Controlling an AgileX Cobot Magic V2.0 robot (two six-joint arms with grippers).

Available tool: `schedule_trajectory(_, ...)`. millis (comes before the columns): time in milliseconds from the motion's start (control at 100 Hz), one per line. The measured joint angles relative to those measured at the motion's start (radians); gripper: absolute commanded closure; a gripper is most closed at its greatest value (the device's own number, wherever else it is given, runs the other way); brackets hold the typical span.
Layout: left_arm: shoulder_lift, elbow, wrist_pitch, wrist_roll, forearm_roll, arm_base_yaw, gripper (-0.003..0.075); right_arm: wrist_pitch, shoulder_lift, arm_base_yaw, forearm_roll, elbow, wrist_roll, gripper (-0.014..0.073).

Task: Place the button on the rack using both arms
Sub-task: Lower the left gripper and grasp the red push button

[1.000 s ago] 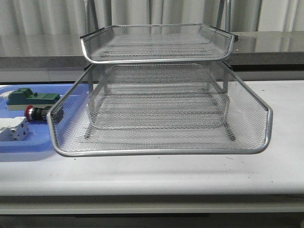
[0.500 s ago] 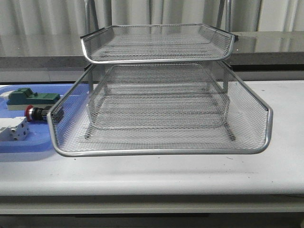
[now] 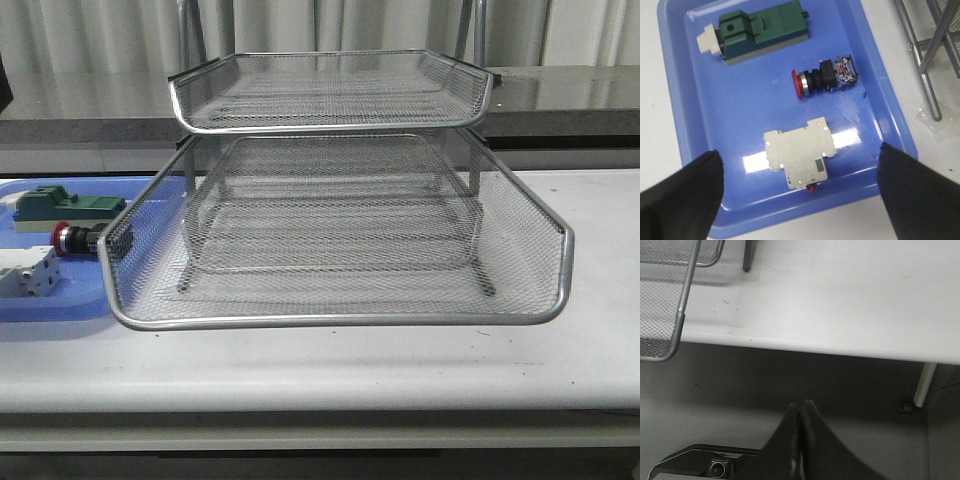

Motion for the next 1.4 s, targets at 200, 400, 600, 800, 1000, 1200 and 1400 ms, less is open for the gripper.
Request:
schedule_trajectory(200, 0.128, -0.116, 0.03, 0.17, -0.009, 0.0, 0.0134, 0.0, 0.0, 0.0, 0.0, 0.0, 0.0, 0.0664)
schedule_trajectory(400, 0.32, -0.33, 0.17, 0.333, -0.041, 0.0, 0.0134, 0.0, 0.0, 0.0, 0.0, 0.0, 0.0, 0.0664)
schedule_trajectory(600, 0.47, -0.521, 0.297, 0.531, -0.059, -0.009, 0.0134, 0.0, 0.0, 0.0, 0.0, 0.0, 0.0, 0.0664)
schedule_trajectory(800, 0.57, -0.627, 0.348, 0.66, -0.061, -0.03, 0.0134, 0.0, 0.0, 0.0, 0.0, 0.0, 0.0, 0.0664)
schedule_trajectory(1000, 0.634, -0.654, 0.355, 0.749, -0.066, -0.036, 0.0134, 0.0, 0.0, 0.0, 0.0, 0.0, 0.0, 0.0664)
schedule_trajectory(1200, 0.684, -0.66, 0.34, 0.799, -0.062, -0.036, 0.0134, 0.002, 0.0, 0.0, 0.0, 0.0, 0.0, 0.0664)
schedule_trajectory(1400, 0.713, -0.66, 0.319, 0.813, -0.061, -0.036, 0.0134, 0.002, 0.0, 0.0, 0.0, 0.0, 0.0, 0.0664)
